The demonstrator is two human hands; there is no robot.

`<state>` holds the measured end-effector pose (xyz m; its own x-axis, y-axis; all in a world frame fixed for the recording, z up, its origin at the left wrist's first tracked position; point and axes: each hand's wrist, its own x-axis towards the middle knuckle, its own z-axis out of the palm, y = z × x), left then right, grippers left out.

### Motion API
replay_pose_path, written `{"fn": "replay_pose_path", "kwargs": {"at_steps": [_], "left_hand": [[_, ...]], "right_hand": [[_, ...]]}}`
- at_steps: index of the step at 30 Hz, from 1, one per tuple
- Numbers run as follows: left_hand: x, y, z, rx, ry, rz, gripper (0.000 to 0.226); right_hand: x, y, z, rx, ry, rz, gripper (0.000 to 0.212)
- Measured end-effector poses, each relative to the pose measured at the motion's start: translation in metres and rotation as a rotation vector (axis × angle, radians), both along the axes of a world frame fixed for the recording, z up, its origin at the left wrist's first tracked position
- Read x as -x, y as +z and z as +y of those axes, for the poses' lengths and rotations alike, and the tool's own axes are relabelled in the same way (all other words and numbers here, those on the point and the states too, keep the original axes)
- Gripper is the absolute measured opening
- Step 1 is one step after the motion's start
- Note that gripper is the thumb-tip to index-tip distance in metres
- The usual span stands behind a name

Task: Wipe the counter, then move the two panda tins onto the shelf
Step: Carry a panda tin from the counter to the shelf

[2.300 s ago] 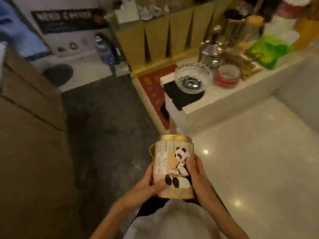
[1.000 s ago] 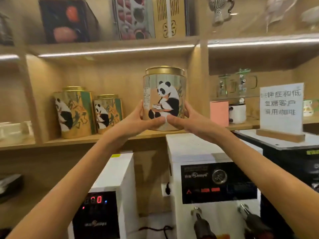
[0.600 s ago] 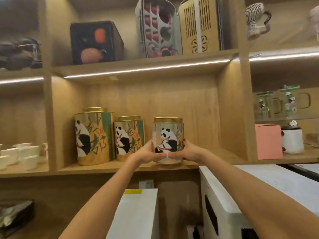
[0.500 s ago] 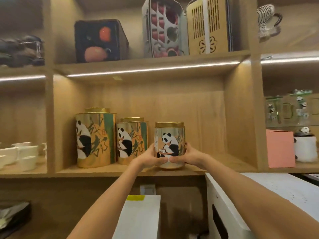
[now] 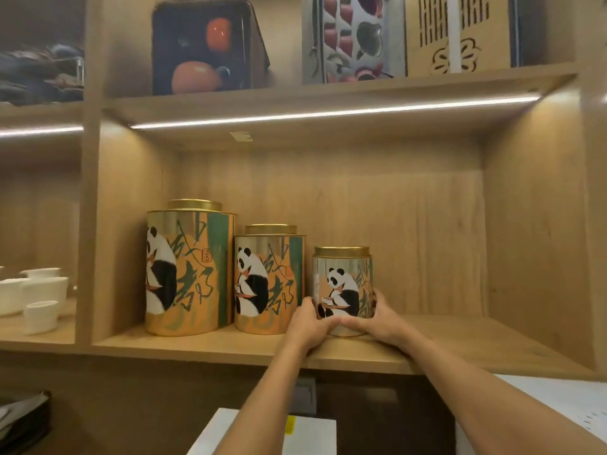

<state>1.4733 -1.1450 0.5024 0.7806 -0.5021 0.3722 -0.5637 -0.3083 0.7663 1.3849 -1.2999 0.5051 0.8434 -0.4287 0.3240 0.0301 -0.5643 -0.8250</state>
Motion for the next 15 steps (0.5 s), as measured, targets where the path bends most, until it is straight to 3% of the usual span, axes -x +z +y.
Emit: {"fn": "replay_pose_path", "kwargs": {"at_steps": [5, 10, 15], "left_hand": [[0.004, -0.014, -0.007, 0.044, 0.155, -0.153, 0.044], [0.011, -0.014, -0.003, 0.026, 0.158, -0.220, 0.039], [0.008, -0.017, -0.003, 0.050, 0.174, -0.262, 0.034]], "right_hand": [[-0.013, -0.007, -0.005, 0.034, -0.005, 0.006, 0.124], [-0.005, -0.009, -0.012, 0.019, -0.006, 0.024, 0.107], [-0.009, -0.010, -0.016, -0.008, -0.061, 0.037, 0.118]]}}
